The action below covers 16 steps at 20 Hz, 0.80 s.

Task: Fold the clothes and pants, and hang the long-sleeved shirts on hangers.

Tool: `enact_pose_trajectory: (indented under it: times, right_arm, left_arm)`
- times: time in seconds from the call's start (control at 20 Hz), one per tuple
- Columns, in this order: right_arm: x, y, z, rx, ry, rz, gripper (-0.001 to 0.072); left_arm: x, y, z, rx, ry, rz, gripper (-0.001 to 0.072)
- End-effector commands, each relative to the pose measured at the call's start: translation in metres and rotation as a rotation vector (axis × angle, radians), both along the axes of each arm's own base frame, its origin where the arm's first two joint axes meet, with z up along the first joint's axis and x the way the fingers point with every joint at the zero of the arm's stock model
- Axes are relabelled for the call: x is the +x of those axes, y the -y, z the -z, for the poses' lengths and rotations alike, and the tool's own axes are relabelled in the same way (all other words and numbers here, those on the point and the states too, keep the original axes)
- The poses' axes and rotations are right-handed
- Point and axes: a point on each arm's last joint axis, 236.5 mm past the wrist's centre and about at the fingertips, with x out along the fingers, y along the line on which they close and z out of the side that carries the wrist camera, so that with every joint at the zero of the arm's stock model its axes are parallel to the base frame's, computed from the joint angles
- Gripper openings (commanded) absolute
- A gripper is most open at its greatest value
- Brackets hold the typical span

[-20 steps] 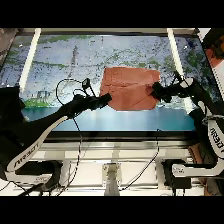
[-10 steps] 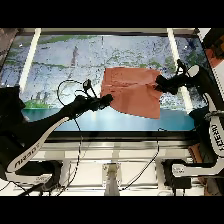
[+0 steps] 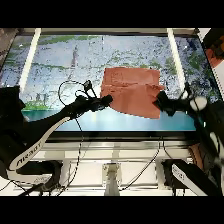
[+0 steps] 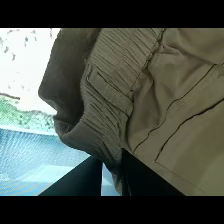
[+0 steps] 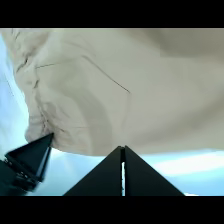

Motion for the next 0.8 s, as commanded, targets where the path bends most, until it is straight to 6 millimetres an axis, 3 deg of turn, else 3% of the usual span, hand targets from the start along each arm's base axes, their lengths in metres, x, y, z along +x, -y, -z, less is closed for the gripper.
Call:
enact_pose_trajectory:
  times: [0.0,0.1,0.15,0.2,0.25,0.5,0.75]
  right_arm:
    - [-0.046,0.007,0.030,0.105,-0.035,0.241,0.0009]
    - [-0.071,-0.001,0.046,0.112,-0.110,0.206,0.0027]
    - [-0.076,-0.003,0.050,0.110,-0.136,0.194,0.0110]
    - [-0.073,-0.002,0.050,0.118,-0.132,0.214,0.0325]
    - [-0.067,0.001,0.050,0.127,-0.123,0.251,0.0486]
    - [-0.066,0.003,0.070,0.184,-0.232,0.371,0.0487]
    - [-0.046,0.017,0.083,0.185,-0.206,0.466,0.0480]
  left_arm:
    - [0.000,-0.001,0.002,0.004,-0.002,0.001,0.0144]
    - [0.000,-0.001,0.002,0.004,-0.002,0.001,0.0144]
    - [0.000,-0.001,0.002,0.004,-0.002,0.001,0.0144]
    - [0.000,-0.001,0.002,0.004,-0.002,0.001,0.0143]
    - [0.000,-0.001,0.002,0.004,-0.002,0.001,0.0143]
    - [0.000,-0.001,0.001,0.004,-0.001,0.001,0.0139]
    - [0.000,-0.001,0.001,0.008,0.002,0.008,0.0131]
